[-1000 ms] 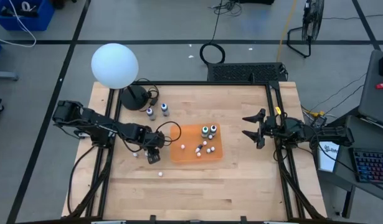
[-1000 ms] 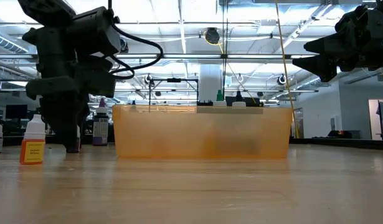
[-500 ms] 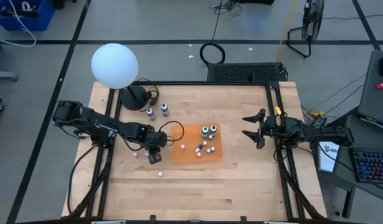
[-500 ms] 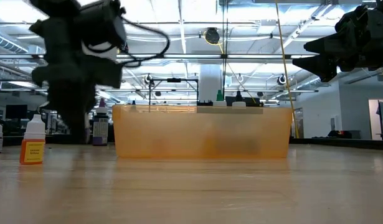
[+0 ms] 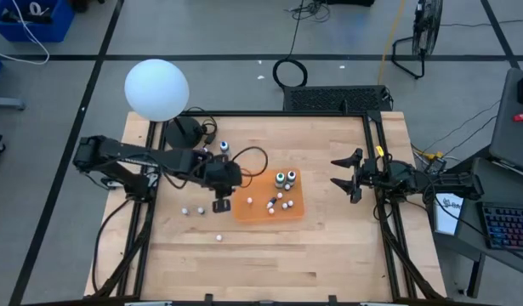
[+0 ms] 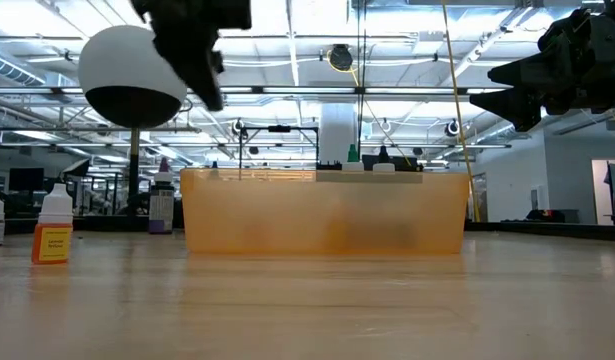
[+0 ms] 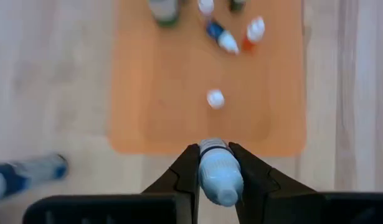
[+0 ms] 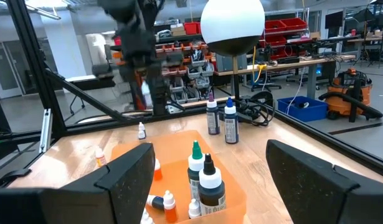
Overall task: Pick & Place food coloring
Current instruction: Put the small purple food coloring bottle into the orange bin, then put the small blue food coloring bottle into the orange bin
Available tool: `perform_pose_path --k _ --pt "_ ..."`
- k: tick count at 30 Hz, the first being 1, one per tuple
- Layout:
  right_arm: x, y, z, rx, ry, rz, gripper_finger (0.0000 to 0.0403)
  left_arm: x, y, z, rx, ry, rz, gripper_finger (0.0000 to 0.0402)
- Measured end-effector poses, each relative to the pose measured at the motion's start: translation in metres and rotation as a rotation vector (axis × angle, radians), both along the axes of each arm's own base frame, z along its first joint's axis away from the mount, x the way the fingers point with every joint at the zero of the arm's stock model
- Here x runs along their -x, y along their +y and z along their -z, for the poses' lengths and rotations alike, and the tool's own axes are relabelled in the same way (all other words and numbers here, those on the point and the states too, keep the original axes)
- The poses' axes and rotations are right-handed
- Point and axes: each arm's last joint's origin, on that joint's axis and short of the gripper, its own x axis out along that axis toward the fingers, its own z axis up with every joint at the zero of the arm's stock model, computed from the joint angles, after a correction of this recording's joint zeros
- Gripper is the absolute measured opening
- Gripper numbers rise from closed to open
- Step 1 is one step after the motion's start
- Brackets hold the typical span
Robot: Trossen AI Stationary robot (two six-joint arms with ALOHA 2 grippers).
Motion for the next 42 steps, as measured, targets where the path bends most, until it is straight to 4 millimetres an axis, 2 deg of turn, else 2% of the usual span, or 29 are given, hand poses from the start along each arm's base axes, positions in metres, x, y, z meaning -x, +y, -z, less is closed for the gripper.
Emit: perform_pose_path --k 3,5,15,18,20,27,33,38,42 --pt "0.000 0.000 0.000 0.000 0.000 0.000 0.0293 -0.011 0.006 -0.003 -0.033 -0.018 0.002 0.0064" --pt "0.000 0.000 0.000 0.000 0.000 0.001 0.0293 -0.018 0.010 0.008 -0.043 0.013 -0.001 0.0064" --pt "0.000 0.000 0.000 0.000 0.000 0.000 0.0293 -0.061 0.028 0.102 -0.009 0.249 0.004 0.0064" --pt "0.000 0.000 0.000 0.000 0.000 0.000 0.0293 -0.067 0.031 0.123 0.015 0.288 0.015 0.0064" --pt "0.000 0.000 0.000 0.000 0.000 0.000 0.0293 -0.071 0.032 0.131 0.035 0.285 0.018 0.0064" --pt "0.000 0.000 0.000 0.000 0.000 0.000 0.0293 -0.072 0.034 0.133 0.062 0.280 0.020 0.0066" --pt "0.000 0.000 0.000 0.000 0.001 0.000 0.0293 -0.069 0.034 0.125 0.070 0.271 0.007 0.0158" --pt "0.000 0.000 0.000 0.000 0.000 0.000 0.0293 -0.064 0.033 0.106 0.069 0.231 0.003 0.0211" --pt "0.000 0.000 0.000 0.000 0.000 0.000 0.0293 -0.052 0.033 0.077 0.070 0.185 -0.006 0.0230"
